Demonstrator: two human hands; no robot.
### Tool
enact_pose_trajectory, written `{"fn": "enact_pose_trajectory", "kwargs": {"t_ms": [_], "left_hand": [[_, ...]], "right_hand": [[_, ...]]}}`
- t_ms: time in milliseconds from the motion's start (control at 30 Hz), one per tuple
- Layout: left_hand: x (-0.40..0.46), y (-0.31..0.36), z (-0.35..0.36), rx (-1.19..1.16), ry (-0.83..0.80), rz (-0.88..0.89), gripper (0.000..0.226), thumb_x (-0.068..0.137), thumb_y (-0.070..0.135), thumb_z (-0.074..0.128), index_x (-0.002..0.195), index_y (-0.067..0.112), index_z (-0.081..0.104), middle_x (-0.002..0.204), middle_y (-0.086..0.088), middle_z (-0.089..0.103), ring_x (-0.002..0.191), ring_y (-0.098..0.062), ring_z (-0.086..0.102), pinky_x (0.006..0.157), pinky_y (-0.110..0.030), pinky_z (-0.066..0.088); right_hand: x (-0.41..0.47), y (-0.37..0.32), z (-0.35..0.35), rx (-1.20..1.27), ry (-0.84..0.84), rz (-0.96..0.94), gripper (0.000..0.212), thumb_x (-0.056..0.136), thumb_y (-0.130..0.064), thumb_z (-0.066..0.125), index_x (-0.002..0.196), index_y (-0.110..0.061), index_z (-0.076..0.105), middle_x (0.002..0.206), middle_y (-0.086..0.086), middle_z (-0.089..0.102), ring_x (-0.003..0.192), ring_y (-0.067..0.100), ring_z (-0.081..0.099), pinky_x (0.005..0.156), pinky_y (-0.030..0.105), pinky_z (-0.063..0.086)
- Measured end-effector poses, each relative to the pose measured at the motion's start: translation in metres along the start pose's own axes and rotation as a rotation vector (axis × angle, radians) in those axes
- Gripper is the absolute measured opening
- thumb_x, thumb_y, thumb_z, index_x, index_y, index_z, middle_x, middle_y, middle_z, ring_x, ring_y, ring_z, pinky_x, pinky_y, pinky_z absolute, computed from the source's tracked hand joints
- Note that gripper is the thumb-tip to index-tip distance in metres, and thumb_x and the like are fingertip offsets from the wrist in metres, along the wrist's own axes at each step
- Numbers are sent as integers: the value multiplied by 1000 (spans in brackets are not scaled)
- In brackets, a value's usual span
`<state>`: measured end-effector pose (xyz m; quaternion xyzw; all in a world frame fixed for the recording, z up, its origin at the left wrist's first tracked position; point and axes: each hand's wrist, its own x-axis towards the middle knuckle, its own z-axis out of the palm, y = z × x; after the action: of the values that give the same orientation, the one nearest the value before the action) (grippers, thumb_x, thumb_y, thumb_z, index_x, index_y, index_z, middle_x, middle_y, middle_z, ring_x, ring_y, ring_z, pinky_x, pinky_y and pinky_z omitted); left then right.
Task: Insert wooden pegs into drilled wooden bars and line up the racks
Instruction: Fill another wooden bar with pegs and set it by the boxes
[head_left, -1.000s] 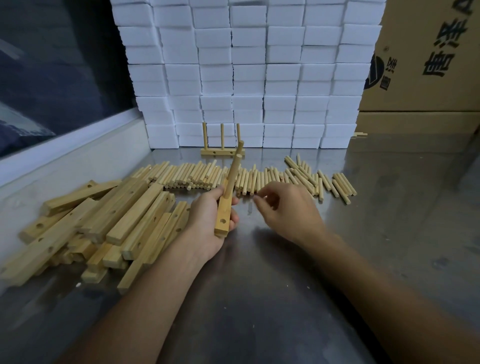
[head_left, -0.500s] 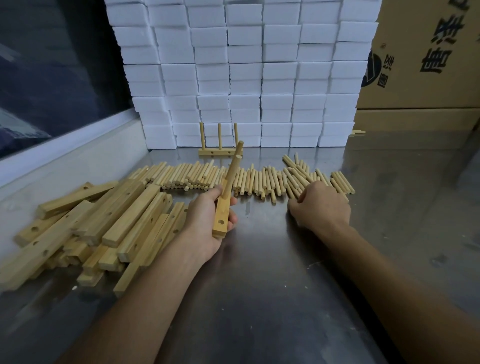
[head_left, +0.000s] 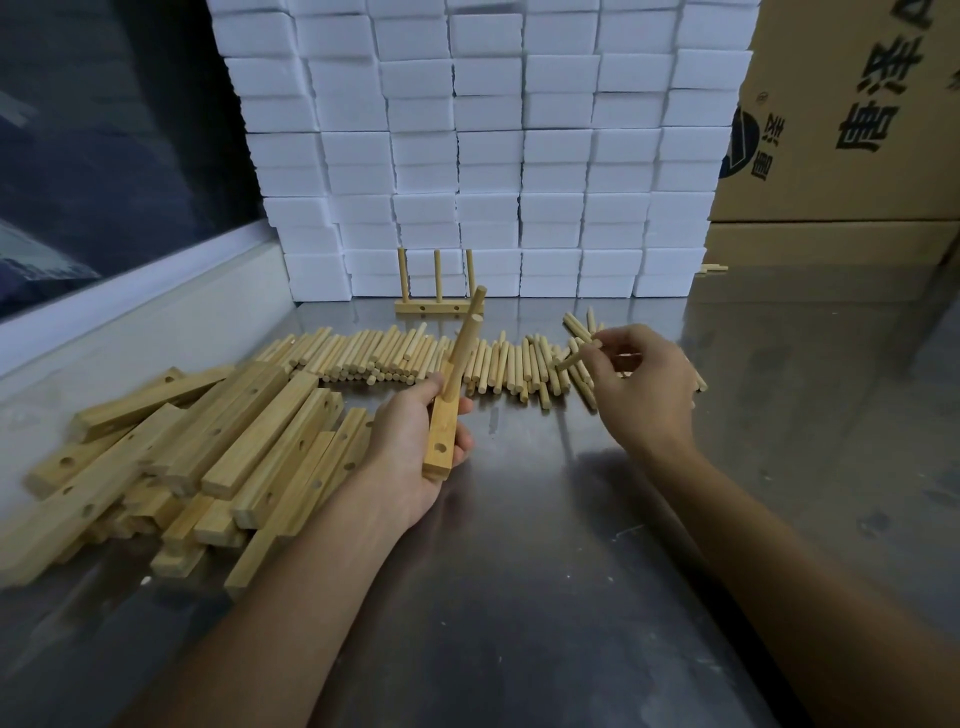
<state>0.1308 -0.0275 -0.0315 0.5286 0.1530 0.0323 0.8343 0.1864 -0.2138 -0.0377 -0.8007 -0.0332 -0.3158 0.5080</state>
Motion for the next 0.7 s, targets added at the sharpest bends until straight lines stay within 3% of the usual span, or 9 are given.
{"fn": "enact_pose_trajectory", "kwargs": {"t_ms": [133, 267, 367, 533, 700], "left_hand": [[0, 0, 0, 2, 4, -2, 25, 103, 23, 48, 97, 5, 64, 74, -7, 60, 43, -13, 46, 37, -21, 38], [0, 0, 0, 11, 7, -4, 26, 103, 24, 48, 95, 6, 65, 74, -6, 61, 42, -13, 46, 37, -21, 36], [0, 0, 0, 12, 2, -3, 25, 103, 24, 48, 96, 6, 64, 74, -6, 61, 42, -13, 47, 37, -21, 36], [0, 0, 0, 14, 6, -6, 25, 102, 24, 49, 95, 6, 64, 69, -5, 62, 41, -13, 47, 36, -21, 36], [0, 0, 0, 6, 11, -13, 24, 102, 23, 49, 96, 6, 65, 68, -4, 63, 40, -13, 47, 36, -20, 35]], "right_hand": [[0, -3, 1, 179, 6, 45, 9, 95, -23, 67, 92, -24, 59, 87, -12, 68, 82, -2, 66, 66, 8, 49], [0, -10, 2, 306, -8, 14, 7, 99, -19, 60, 104, -16, 63, 90, -3, 71, 84, 5, 69, 74, 15, 55], [-1, -14, 3, 412, -48, 82, 11, 102, -22, 55, 104, -18, 65, 80, -5, 67, 64, 4, 63, 59, 19, 55], [1, -20, 3, 624, -106, 371, 26, 99, -31, 60, 81, -13, 66, 54, -11, 54, 42, 3, 40, 39, 19, 32], [5, -23, -4, 972, -208, 591, 22, 102, -29, 55, 92, -11, 60, 67, -4, 52, 49, 5, 41, 38, 16, 32]]}}
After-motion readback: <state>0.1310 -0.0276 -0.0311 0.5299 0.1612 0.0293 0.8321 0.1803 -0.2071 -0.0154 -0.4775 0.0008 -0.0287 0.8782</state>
